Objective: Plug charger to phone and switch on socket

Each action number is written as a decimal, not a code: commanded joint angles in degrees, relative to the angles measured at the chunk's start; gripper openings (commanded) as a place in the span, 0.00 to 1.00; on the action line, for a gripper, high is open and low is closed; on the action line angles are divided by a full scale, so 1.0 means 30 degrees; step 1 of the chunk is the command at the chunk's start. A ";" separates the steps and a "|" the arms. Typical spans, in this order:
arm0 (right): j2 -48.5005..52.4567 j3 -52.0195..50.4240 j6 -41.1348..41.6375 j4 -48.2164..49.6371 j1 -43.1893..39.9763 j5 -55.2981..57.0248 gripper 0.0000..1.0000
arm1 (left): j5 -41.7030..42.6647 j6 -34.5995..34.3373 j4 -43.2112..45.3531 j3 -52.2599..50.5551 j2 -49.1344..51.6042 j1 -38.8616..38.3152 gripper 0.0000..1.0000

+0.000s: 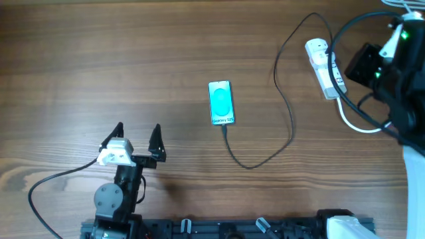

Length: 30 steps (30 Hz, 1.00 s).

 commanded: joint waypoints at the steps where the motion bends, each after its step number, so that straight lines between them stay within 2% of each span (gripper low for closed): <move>1: -0.1588 0.0124 -0.0393 -0.0401 0.0058 0.0044 0.04 | 0.0233 0.0357 -0.1523 -0.0138 -0.0131 0.0102 1.00; 9: -0.6492 0.0124 -0.0386 -0.2543 0.0058 0.0036 0.06 | 0.0233 0.0357 -0.1479 -0.0138 0.0175 0.0102 1.00; 10: -0.6980 0.0124 -0.0393 -0.2871 0.0058 0.0044 0.16 | 0.0233 0.0357 -0.1479 -0.0138 0.0175 0.0102 1.00; 11: -0.7380 0.0124 -0.0379 -0.3140 0.0051 0.0044 0.32 | 0.0233 0.0357 -0.1479 -0.0138 0.0175 0.0102 1.00; 12: -0.7759 0.0124 -0.0350 -0.3366 0.0058 0.0022 0.52 | 0.0233 0.0357 -0.1479 -0.0138 0.0175 0.0102 1.00; 13: -0.8160 0.0124 -0.0313 -0.3672 0.0058 -0.0044 0.87 | 0.0233 0.0357 -0.1479 -0.0138 0.0175 0.0102 1.00; 14: -0.8459 0.0124 -0.0321 -0.4073 0.0058 -0.0036 1.00 | 0.0233 0.0357 -0.1479 -0.0138 0.0175 0.0102 1.00; 26: -0.8648 0.0117 -0.0328 -0.8109 0.0051 -0.0029 1.00 | 0.0233 0.0357 -0.1479 -0.0138 0.0175 0.0102 1.00; 30: -0.8655 -0.0495 -0.0678 -0.7854 0.0058 0.0262 1.00 | 0.0233 0.0357 -0.1479 -0.0138 0.0175 0.0102 1.00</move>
